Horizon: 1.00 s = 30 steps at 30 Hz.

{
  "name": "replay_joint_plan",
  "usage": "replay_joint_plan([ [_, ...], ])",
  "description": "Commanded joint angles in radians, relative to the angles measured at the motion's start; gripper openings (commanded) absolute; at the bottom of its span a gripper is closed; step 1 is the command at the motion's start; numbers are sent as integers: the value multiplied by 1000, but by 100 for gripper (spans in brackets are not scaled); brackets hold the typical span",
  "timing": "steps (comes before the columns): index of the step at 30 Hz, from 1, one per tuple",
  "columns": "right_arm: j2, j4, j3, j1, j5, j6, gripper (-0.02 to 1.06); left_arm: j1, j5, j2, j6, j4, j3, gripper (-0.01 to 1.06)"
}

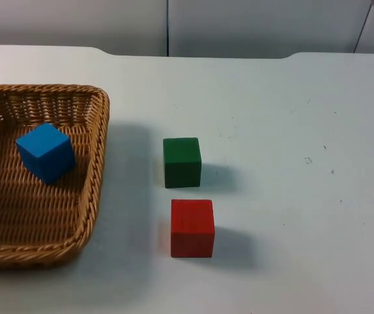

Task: Pick up the basket with the left hand and place the blue cube into the basket with the right hand.

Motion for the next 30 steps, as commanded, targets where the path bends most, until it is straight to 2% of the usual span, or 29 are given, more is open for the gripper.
replay_joint_plan([
  [1,-7,-4,2,2,-2,-6,99,-6,18,-3,1,-12,2,56],
  [3,-7,-2,2,2,2,-6,99,-6,18,-3,-23,8,2,77],
  [4,-7,2,2,2,4,-6,99,-6,18,-3,-27,17,2,84],
  [6,-7,2,2,2,4,-6,99,-4,16,-3,-27,21,2,87],
  [11,-7,4,2,2,4,-6,99,-2,7,-12,-27,24,2,87],
  [21,-7,13,2,2,4,-6,99,-2,-150,-176,-35,45,2,87],
  [26,-7,13,2,2,-4,-6,99,-2,-161,-337,-134,104,2,87],
  [28,-7,13,2,2,-12,-6,99,-2,-161,-472,-270,220,2,87],
  [30,-7,13,2,2,-16,-6,99,-2,-155,-538,-307,257,2,87],
])
